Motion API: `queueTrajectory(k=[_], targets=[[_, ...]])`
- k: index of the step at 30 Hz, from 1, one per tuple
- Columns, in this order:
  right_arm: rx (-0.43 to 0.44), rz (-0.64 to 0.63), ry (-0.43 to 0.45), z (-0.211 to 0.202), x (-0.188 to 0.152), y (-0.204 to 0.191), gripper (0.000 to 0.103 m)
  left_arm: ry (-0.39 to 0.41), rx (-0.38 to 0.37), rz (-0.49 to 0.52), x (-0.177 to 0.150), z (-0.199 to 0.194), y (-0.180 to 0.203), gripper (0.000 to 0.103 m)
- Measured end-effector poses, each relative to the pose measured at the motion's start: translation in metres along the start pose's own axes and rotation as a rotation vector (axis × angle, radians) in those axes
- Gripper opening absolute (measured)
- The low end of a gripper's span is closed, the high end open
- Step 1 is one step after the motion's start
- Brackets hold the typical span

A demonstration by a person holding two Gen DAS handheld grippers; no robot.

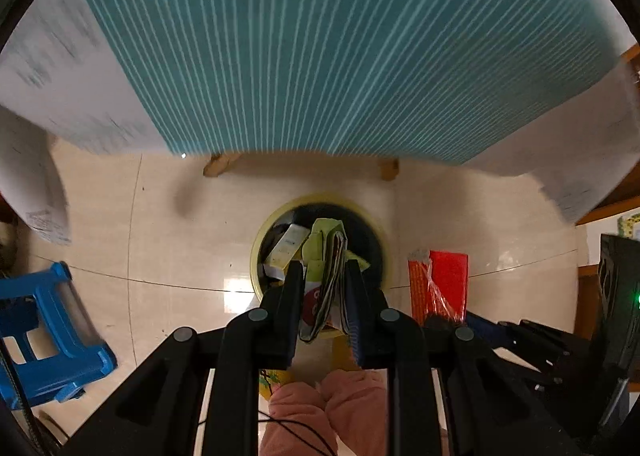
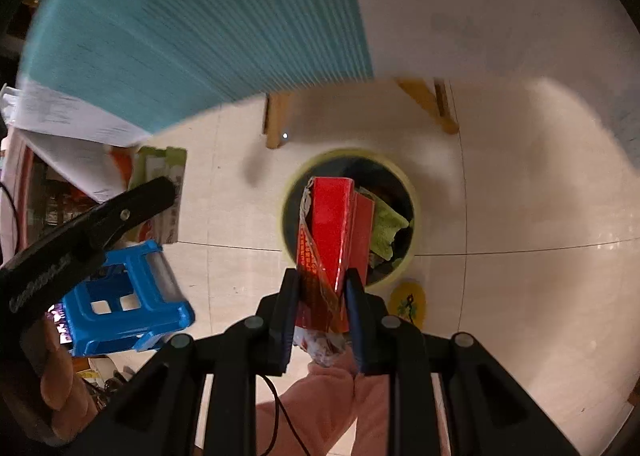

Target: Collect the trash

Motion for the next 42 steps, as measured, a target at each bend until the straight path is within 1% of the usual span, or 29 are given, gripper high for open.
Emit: queueTrajectory(k=[2, 5, 7, 8, 9, 10, 11, 12, 13, 15, 16, 18, 19, 23, 29, 32, 37, 42], targets=[[0.004, 0.009, 0.006, 0.025, 0.001, 0.009, 0.025, -0.021, -0.004, -0.014, -0.004, 0.03, -0.005, 0.019], [0.025, 0.026, 0.007, 0.061, 0.003, 0.026, 0.027, -0.026, -0.007, -0.023, -0.005, 0.058, -0.013, 0.022], [0.054, 0.047, 0.013, 0.081, 0.007, 0.035, 0.033, -0.029, -0.004, -0.035, -0.003, 0.074, -0.016, 0.027], [0.06, 0.053, 0.012, 0.09, 0.008, 0.039, 0.035, -0.031, -0.01, -0.044, -0.004, 0.08, -0.018, 0.036], [0.055, 0.058, 0.008, 0.098, 0.01, 0.041, 0.037, -0.033, -0.013, -0.054, -0.003, 0.087, -0.021, 0.047], [0.044, 0.064, 0.002, 0.105, 0.012, 0.042, 0.041, -0.032, -0.012, -0.061, -0.001, 0.09, -0.022, 0.053], [0.041, 0.069, -0.001, 0.11, 0.014, 0.044, 0.043, -0.033, -0.008, -0.067, 0.0, 0.094, -0.024, 0.066], [0.04, 0.075, 0.001, 0.115, 0.016, 0.044, 0.049, -0.034, -0.004, -0.066, 0.001, 0.097, -0.027, 0.074], [0.037, 0.08, 0.007, 0.119, 0.017, 0.047, 0.058, -0.03, 0.001, -0.061, 0.002, 0.099, -0.029, 0.075], [0.033, 0.078, 0.026, 0.121, 0.02, 0.052, 0.066, -0.012, 0.02, -0.047, 0.004, 0.1, -0.03, 0.076], [0.025, 0.074, 0.041, 0.121, 0.022, 0.052, 0.066, -0.003, 0.028, -0.039, 0.004, 0.1, -0.031, 0.077], [0.013, 0.067, 0.059, 0.121, 0.024, 0.051, 0.066, 0.01, 0.039, -0.034, 0.006, 0.099, -0.035, 0.082], [0.004, 0.065, 0.066, 0.121, 0.023, 0.05, 0.066, 0.021, 0.041, -0.03, 0.007, 0.097, -0.038, 0.083], [-0.024, 0.057, 0.096, 0.111, 0.022, 0.047, 0.066, 0.058, 0.061, -0.011, 0.007, 0.084, -0.038, 0.089], [-0.048, 0.065, 0.113, 0.092, 0.019, 0.04, 0.066, 0.084, 0.068, 0.01, 0.012, 0.056, -0.033, 0.089], [-0.063, 0.071, 0.118, 0.078, 0.019, 0.036, 0.066, 0.096, 0.07, 0.014, 0.015, 0.035, -0.028, 0.089], [-0.077, 0.053, 0.138, 0.041, 0.021, 0.023, 0.067, 0.123, 0.075, 0.02, 0.018, -0.007, -0.018, 0.089], [-0.089, 0.023, 0.159, -0.008, 0.026, 0.008, 0.067, 0.146, 0.067, 0.024, 0.025, -0.056, -0.007, 0.089]])
Point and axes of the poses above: each gripper's, at about its wrist camera, not at the fingertips, and z roughly the way its jaws point, y to its right, x to its top, the point moved 2 cm from there along z, roughly the way its jaws point, and after that the axes turned 14 degrees about -z, right-handed, at the moved point
